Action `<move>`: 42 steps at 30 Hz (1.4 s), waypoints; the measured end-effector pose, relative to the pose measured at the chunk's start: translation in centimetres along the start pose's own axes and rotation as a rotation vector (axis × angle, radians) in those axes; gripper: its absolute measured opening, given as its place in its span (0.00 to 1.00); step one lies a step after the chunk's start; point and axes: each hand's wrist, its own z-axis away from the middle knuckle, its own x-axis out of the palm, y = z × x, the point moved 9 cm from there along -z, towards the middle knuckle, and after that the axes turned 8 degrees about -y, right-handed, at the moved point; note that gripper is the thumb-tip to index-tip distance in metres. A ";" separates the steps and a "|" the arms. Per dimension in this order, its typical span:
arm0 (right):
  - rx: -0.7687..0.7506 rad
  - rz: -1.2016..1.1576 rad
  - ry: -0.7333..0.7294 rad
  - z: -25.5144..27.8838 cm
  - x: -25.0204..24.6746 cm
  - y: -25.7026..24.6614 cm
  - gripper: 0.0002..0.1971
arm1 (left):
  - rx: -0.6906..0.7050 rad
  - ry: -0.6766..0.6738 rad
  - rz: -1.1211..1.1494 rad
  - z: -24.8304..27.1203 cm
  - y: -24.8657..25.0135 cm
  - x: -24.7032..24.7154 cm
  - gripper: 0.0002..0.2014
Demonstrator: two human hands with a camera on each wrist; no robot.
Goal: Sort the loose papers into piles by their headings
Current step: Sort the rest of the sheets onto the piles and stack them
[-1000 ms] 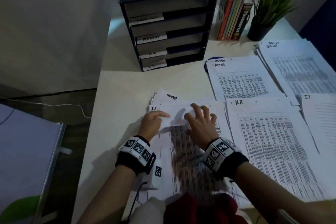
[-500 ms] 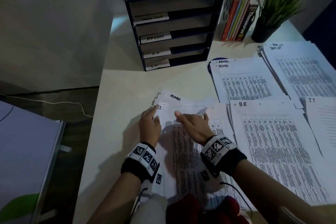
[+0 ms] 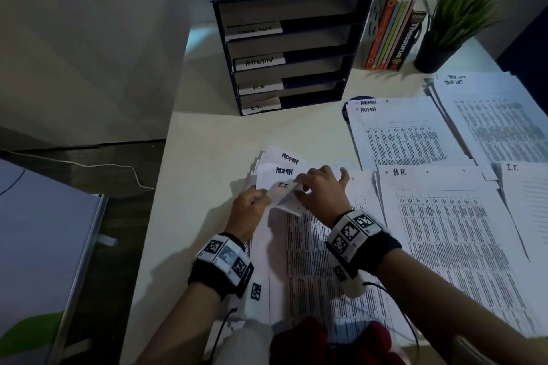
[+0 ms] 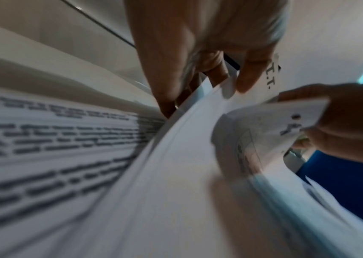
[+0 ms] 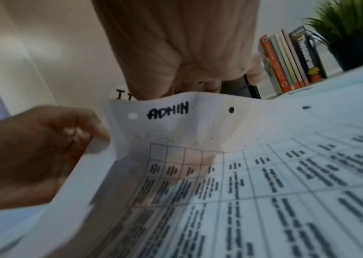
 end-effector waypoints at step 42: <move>0.017 -0.596 0.131 0.4 -0.5 0.7 0.28 | 0.010 -0.085 0.206 0.0 1.1 0.9 0.12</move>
